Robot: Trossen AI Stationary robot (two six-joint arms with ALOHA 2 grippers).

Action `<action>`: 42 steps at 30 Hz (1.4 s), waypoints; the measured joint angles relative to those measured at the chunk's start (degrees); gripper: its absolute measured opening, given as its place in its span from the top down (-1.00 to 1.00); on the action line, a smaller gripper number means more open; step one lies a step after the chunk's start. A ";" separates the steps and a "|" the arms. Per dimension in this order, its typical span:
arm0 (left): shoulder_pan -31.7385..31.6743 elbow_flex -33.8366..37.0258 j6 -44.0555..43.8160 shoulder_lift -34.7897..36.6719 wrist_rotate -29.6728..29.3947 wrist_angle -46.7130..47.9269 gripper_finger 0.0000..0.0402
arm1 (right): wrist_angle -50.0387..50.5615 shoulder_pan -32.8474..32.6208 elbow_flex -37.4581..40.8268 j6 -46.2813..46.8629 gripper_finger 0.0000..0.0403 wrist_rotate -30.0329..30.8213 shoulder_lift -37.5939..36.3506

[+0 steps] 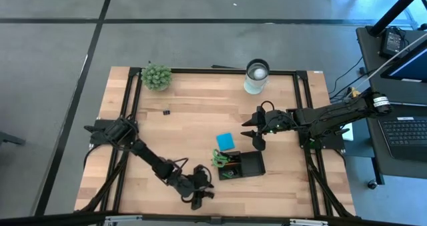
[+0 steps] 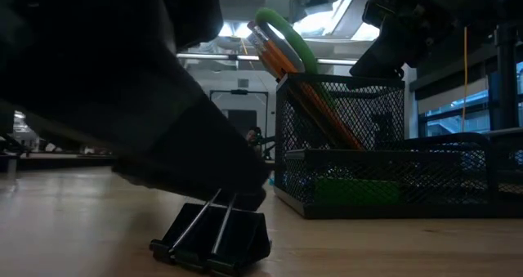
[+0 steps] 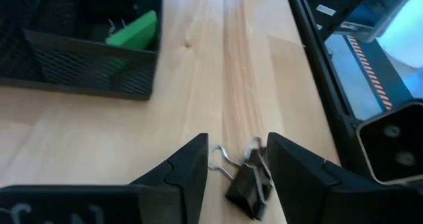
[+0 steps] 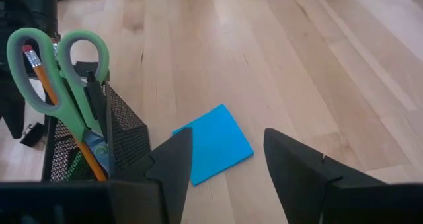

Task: Pick and place office supplies into organizer
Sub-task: Put the bottom binder clip into the bottom left slot of the desk organizer

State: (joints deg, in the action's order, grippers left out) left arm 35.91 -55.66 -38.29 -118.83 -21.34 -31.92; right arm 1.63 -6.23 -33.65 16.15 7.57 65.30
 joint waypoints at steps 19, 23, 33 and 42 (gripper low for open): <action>-0.45 0.00 0.91 0.00 4.50 -0.04 0.62 | 0.09 0.00 0.00 -0.14 0.06 0.00 0.00; -0.45 0.00 3.59 0.00 4.46 -0.16 0.72 | 0.39 0.01 0.00 -0.14 0.06 0.00 0.00; -0.47 0.00 3.11 0.00 2.80 -2.17 0.98 | 1.61 0.01 0.02 -0.14 0.06 0.00 0.00; -0.54 0.00 8.70 0.20 1.64 -7.35 0.99 | 2.48 -0.01 0.02 0.04 0.06 0.00 0.00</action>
State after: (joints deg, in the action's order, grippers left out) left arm 35.37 -55.66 -29.59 -118.63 -19.70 -39.27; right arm 4.12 -6.24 -33.63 16.18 7.57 65.30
